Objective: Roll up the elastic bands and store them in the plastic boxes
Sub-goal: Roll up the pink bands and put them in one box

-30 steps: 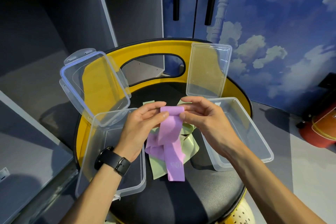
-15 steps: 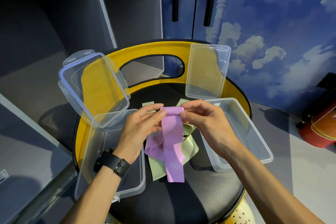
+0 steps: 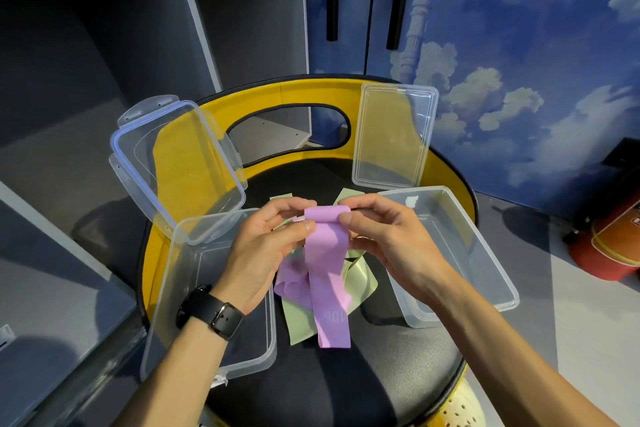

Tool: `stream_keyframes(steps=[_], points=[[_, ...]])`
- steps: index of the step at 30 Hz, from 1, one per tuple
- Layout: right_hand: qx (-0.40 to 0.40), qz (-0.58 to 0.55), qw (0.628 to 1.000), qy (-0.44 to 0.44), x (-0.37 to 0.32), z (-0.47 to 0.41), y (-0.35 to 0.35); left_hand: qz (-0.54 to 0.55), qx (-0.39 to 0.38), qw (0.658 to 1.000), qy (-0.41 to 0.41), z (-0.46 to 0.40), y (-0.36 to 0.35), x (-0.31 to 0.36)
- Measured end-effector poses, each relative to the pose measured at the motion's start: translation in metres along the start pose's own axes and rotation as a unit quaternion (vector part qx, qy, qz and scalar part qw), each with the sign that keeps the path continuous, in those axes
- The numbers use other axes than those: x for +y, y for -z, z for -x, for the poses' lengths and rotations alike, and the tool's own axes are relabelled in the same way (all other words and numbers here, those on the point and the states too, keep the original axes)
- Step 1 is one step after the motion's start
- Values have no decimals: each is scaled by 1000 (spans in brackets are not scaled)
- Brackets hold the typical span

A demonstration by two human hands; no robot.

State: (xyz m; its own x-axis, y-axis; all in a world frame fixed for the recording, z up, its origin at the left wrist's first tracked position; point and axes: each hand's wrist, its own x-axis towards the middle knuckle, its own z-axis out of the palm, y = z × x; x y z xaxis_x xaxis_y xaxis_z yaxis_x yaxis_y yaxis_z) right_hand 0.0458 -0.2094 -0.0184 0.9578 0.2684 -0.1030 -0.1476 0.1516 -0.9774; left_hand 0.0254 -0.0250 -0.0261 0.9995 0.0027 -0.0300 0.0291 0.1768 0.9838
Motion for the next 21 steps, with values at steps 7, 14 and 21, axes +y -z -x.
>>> stream_keyframes(steps=[7,14,21], points=[[-4,-1,1000,19,1,-1,1,-26,17,999,16,0,-1,1],[-15,-24,1000,-7,2,-2,3,-8,17,1000,15,-1,1,0],[-4,-3,1000,-24,3,-2,3,-20,8,1000,-2,-1,4,-1]])
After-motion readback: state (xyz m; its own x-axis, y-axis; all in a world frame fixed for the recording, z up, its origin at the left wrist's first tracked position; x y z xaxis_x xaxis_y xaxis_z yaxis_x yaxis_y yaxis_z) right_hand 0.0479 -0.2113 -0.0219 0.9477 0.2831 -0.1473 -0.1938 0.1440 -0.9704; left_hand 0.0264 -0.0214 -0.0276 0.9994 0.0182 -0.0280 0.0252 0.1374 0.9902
